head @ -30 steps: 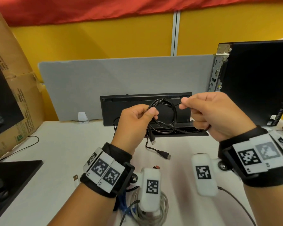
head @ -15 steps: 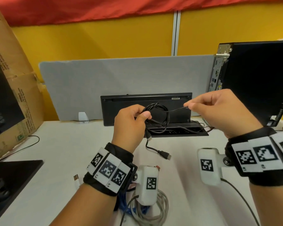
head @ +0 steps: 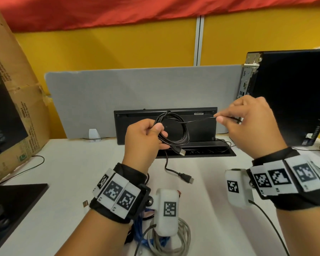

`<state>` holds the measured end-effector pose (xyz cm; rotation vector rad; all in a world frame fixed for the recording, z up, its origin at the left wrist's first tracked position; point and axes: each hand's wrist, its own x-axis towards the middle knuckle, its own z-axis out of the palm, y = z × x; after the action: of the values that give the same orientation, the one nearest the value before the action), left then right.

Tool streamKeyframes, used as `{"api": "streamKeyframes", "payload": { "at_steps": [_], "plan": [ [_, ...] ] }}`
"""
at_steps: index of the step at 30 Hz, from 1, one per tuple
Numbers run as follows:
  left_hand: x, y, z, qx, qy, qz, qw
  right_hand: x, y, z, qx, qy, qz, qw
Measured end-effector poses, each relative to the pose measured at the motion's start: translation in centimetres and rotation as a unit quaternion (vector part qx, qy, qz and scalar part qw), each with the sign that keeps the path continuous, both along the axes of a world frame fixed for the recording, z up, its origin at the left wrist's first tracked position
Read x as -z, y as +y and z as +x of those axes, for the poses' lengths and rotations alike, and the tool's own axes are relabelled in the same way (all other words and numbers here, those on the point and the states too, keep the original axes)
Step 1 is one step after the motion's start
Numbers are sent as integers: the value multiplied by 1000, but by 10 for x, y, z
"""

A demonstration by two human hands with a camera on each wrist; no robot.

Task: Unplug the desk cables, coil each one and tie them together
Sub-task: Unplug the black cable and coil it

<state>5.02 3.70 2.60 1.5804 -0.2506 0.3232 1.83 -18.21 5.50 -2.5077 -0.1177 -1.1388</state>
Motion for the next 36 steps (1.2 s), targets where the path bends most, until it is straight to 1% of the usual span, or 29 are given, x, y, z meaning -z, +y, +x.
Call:
{"api": "streamKeyframes", "payload": {
  "at_steps": [2,4,7,8,9,11,12,13,14,16,17,20,21,23,26,28,30,31,32,36],
  "plan": [
    [-4,-2,-5,41,22,-43,998,5,1,4,5,8,2,1000],
    [-6,-5,-10,78,43,-71,993,9,7,7,-23,25,22,999],
    [-6,-14,-18,111,52,-92,988,16,22,9,-105,46,120,986],
    [-5,-17,-19,113,52,-95,988,17,26,9,-141,57,167,974],
    [-4,-19,-20,110,51,-96,988,18,30,7,-178,73,222,956],
    [-2,-20,-19,95,51,-104,989,15,38,4,-252,115,333,901],
    [-1,-19,-18,87,53,-111,988,14,42,2,-279,137,371,875],
    [-1,-19,-18,81,57,-119,988,12,44,2,-292,155,394,858],
    [-1,-18,-17,74,61,-125,987,10,46,2,-295,169,404,849],
    [-1,-17,-16,63,68,-132,987,8,47,1,-298,186,391,851],
    [-1,-16,-15,59,69,-136,987,7,47,-1,-307,189,362,860],
    [-2,-14,-15,58,71,-150,984,7,49,-10,-335,175,212,901],
    [-2,-14,-15,57,71,-148,985,6,51,-13,-345,162,192,904],
    [-1,-13,-15,50,68,-144,986,7,53,-14,-364,147,181,902],
    [-1,-13,-13,29,60,-141,988,7,55,-15,-379,164,175,894],
    [0,-16,-12,13,57,-131,990,10,58,-12,-351,146,170,909],
    [2,-17,-11,11,59,-130,990,15,60,-8,-322,110,189,921],
    [2,-17,-12,18,60,-133,989,16,61,-6,-318,100,212,919],
    [2,-17,-12,27,61,-137,988,17,61,-4,-325,100,244,908],
    [1,-19,-14,63,67,-144,985,21,59,-1,-383,155,353,840]
  ]
}}
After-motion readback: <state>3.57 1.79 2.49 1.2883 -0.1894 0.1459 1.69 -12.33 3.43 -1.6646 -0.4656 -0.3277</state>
